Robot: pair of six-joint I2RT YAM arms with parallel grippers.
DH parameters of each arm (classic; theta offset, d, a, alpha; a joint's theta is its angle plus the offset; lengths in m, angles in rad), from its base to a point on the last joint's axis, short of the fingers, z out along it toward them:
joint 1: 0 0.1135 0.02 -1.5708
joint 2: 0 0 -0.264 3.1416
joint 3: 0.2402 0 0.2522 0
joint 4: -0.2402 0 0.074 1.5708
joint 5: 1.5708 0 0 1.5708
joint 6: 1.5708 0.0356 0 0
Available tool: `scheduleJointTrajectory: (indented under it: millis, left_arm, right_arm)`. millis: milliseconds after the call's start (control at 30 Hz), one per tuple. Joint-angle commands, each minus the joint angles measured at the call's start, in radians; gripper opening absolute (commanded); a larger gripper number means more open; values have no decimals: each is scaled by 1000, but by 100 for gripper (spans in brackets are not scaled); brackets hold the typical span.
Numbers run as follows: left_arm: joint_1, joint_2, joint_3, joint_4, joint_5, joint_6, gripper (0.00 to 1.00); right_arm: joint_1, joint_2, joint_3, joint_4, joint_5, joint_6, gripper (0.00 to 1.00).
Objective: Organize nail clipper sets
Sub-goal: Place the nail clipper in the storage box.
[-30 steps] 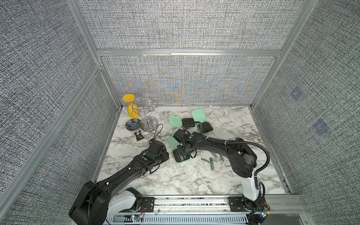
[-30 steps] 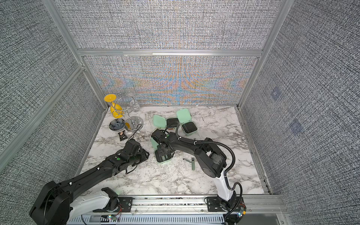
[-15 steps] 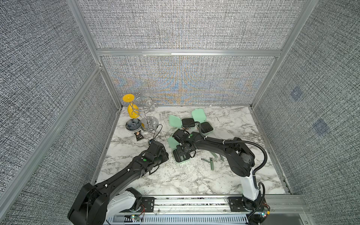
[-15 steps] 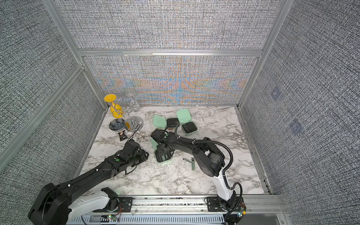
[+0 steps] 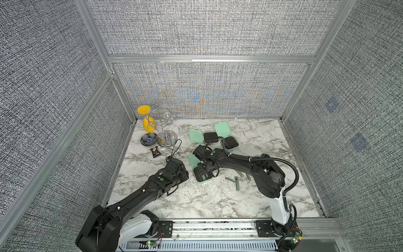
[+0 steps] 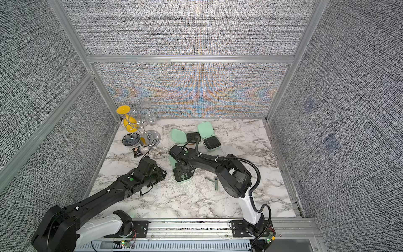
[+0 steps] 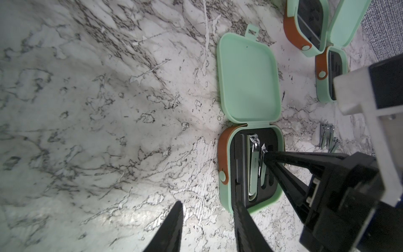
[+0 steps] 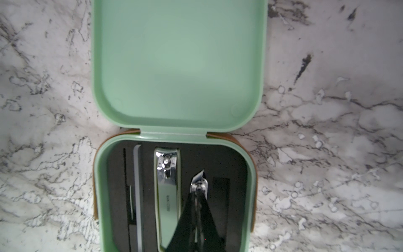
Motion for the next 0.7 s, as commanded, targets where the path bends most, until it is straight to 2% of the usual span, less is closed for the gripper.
scheduleJointTrajectory:
  millis: [0,533,667]
  left_arm:
    - [2,2,-1,2,-9,5,41]
    - [2,2,5,1,-3,6,41]
    - [2,3,14,-11,2,21,46]
  right_arm:
    - [2,12,-2,-15,-16,13,8]
    - [5,28,-18,-22,-4,22,8]
    - [4,10,19,-42,13,2,12]
